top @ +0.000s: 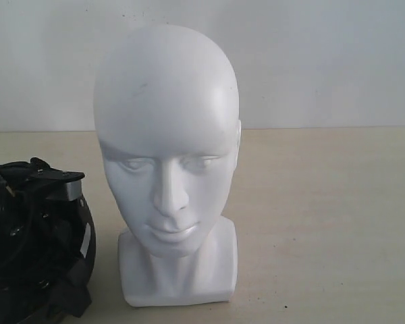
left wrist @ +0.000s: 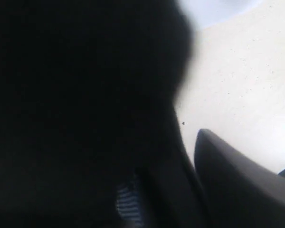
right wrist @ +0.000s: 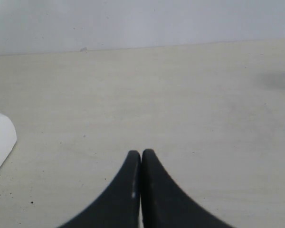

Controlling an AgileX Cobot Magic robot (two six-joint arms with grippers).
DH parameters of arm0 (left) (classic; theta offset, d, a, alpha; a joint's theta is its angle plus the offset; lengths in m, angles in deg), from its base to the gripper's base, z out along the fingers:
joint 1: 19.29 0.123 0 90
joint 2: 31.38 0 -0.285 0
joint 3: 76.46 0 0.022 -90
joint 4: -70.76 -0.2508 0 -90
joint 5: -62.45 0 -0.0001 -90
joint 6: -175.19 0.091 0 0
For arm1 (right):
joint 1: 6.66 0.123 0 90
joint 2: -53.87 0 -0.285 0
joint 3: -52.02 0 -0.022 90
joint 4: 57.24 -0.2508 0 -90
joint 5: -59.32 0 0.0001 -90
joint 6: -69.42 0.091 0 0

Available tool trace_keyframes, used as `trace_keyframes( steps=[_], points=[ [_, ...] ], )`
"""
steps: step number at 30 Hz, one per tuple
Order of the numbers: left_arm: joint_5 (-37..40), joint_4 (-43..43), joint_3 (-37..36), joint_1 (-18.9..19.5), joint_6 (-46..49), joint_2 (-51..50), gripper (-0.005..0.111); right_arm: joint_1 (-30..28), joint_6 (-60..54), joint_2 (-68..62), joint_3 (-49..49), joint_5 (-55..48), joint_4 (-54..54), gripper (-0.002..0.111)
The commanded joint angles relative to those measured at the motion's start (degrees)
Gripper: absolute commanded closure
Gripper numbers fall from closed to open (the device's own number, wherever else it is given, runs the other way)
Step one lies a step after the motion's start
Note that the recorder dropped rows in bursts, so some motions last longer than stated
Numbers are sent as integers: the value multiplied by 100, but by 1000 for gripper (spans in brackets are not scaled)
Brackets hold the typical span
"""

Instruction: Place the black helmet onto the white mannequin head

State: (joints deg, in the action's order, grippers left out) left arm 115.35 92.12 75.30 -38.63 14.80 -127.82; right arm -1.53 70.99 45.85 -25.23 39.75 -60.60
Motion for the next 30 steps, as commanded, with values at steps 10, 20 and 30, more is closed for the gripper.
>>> trace_keyframes(
  steps=[10,20,30],
  points=[
    [161,49,-15,-4,-77,-128,102,7,-23,23,3,40,8,109],
    [581,9,451,11,-178,747,102,7,-23,23,3,40,8,109],
    [1021,-586,849,11,-436,1443,102,7,-23,23,3,40,8,109]
  ],
)
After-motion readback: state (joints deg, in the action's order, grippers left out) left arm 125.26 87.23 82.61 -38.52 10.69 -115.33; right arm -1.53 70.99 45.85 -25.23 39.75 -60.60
